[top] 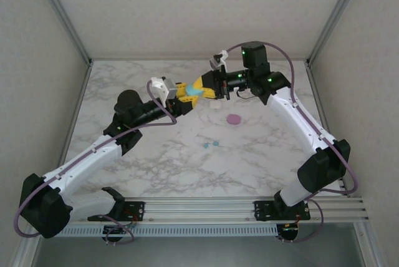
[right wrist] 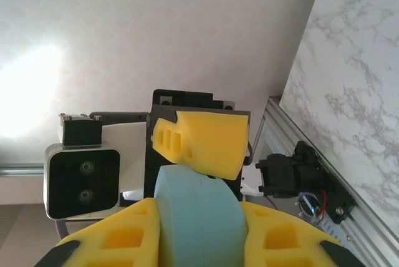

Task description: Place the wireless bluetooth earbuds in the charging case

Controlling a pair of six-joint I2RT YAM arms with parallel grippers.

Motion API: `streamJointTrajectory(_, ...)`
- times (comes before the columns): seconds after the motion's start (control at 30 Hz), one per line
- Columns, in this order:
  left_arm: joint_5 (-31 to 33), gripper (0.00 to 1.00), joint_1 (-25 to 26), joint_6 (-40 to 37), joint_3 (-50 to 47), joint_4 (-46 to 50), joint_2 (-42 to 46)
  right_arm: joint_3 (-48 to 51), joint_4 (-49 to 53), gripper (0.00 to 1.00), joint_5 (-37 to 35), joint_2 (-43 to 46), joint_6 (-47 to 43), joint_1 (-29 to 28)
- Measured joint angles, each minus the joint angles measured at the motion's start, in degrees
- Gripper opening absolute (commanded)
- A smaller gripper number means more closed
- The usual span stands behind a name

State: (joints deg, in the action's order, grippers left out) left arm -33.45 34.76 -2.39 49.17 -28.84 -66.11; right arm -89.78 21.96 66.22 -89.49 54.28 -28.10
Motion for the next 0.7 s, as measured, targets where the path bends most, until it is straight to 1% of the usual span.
streamJointTrajectory(0.13, 0.4, 0.42, 0.0, 0.5, 0.0, -0.1, -0.1, 3.6, -7.0, 0.13, -0.2, 1.3, 5.4, 0.0)
streamJointTrajectory(0.37, 1.0, 0.45, 0.0, 1.4, 0.0, -2.4, -1.0, 7.4, -16.1, 0.13, -0.6, 2.5, 12.8, 0.0)
streamJointTrajectory(0.63, 1.2, 0.45, 0.0, 2.6, 0.3, -4.3, -2.1, 9.0, -20.3, 0.13, -1.7, 3.1, 16.4, 0.0)
streamJointTrajectory(0.7, 1.2, 0.43, 0.0, 2.8, 0.3, -4.6, -2.3, 9.2, -21.0, 0.13, -1.8, 3.1, 17.0, 0.0)
